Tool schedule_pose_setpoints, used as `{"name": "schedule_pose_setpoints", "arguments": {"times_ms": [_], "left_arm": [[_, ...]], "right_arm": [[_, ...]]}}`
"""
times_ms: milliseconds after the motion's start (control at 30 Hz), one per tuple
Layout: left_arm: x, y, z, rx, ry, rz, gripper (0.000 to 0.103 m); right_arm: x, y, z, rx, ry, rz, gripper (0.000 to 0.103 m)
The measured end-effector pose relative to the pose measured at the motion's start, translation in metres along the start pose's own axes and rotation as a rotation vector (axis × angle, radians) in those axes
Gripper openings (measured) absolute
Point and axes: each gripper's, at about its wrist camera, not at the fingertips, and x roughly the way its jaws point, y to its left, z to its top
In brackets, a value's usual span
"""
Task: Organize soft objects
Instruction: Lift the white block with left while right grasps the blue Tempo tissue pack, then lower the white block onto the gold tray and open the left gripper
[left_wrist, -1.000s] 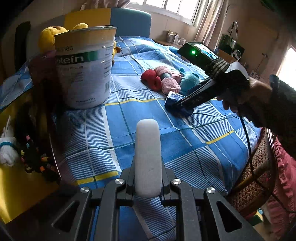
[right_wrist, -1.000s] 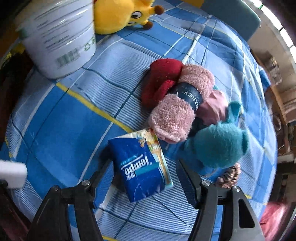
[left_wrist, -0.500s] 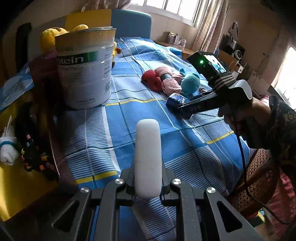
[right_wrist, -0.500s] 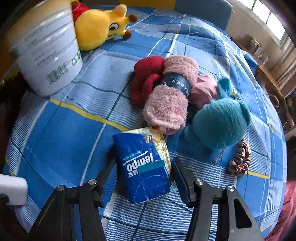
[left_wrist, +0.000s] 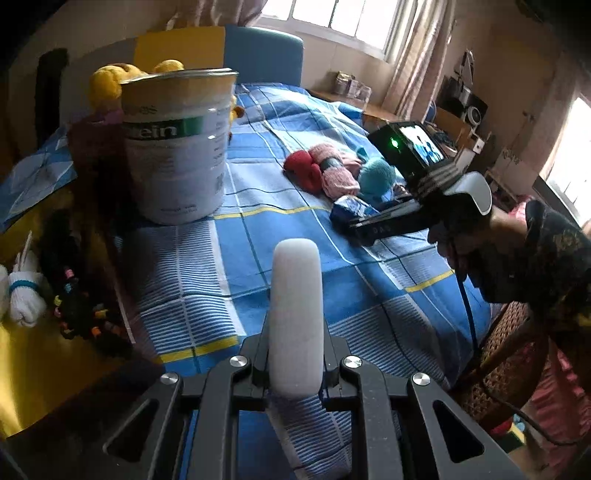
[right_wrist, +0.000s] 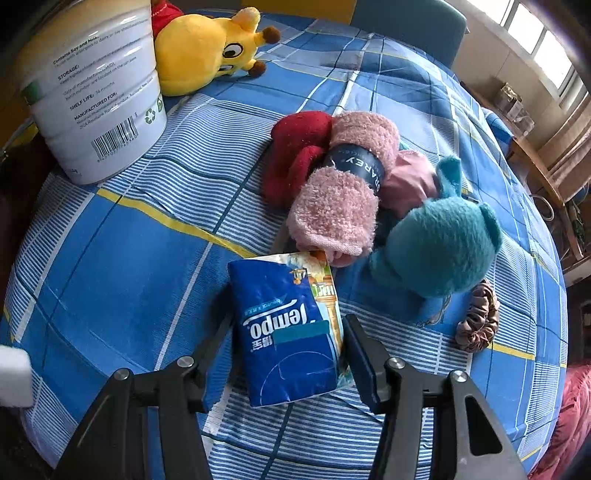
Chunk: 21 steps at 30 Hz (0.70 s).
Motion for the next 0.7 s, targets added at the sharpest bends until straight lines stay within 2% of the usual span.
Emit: {"name": "schedule_pose_setpoints", "arguments": {"times_ms": [133, 333, 533, 700], "left_arm": [[-0.009, 0.007, 0.001, -0.020, -0.017, 0.009, 0.018], [-0.045, 0.028, 0.009, -0.098, -0.103, 0.018, 0.018], [-0.082, 0.065, 0.011, -0.187, -0.165, 0.085, 0.018], [-0.104, 0.106, -0.002, -0.282, -0.164, 0.159, 0.018]], "right_arm": [[0.002, -0.002, 0.002, 0.003, 0.002, 0.002, 0.056], [0.002, -0.005, 0.003, 0.008, 0.010, 0.009, 0.056], [0.003, -0.005, 0.004, 0.014, 0.009, 0.010, 0.056], [0.003, -0.006, 0.003, 0.027, 0.010, 0.018, 0.056]]}}
